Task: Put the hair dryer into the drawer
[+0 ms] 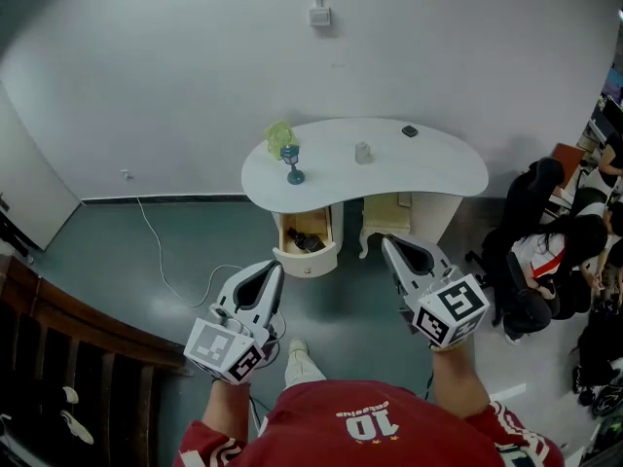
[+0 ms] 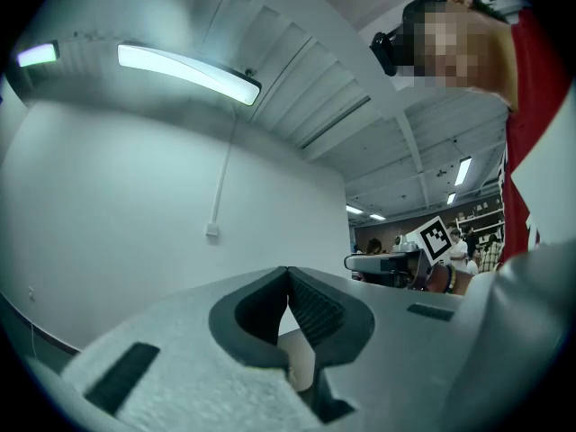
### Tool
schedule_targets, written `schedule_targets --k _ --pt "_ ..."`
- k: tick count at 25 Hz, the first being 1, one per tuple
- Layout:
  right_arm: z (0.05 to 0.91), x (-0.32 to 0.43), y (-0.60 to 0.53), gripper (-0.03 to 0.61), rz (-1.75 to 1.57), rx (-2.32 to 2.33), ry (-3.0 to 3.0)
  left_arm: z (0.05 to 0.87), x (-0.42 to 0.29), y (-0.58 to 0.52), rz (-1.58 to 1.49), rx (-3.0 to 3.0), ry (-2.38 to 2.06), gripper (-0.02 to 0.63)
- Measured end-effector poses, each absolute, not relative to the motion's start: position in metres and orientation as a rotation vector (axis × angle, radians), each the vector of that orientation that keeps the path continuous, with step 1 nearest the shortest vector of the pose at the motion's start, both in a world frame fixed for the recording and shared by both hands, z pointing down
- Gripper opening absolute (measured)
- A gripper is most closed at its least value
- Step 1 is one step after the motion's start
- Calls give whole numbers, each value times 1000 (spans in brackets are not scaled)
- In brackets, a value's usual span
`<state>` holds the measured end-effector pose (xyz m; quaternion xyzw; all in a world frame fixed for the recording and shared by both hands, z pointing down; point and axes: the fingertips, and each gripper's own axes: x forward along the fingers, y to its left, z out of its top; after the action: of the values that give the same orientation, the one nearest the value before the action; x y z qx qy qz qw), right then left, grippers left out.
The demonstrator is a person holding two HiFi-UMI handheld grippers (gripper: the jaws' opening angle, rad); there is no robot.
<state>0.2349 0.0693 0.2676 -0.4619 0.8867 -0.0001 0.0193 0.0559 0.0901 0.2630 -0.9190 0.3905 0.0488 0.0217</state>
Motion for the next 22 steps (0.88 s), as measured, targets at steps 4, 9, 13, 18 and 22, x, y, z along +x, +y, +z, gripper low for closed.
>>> schedule_targets --k 4,9,13,18,22 --pt "270 232 85 3 -1 -1405 2768 260 60 109 127 -2828 1225 -9" --pt "268 231 98 3 -3 -1391 2758 261 59 129 96 -2802 1249 -9" --pt "269 227 101 3 3 -1387 2766 265 51 136 84 -2791 1280 -9" --pt "270 222 106 3 -4 -1378 2772 266 42 142 81 -2774 1305 -9" --pt "271 219 107 3 5 -1377 2778 268 36 142 89 -2773 1316 -9"
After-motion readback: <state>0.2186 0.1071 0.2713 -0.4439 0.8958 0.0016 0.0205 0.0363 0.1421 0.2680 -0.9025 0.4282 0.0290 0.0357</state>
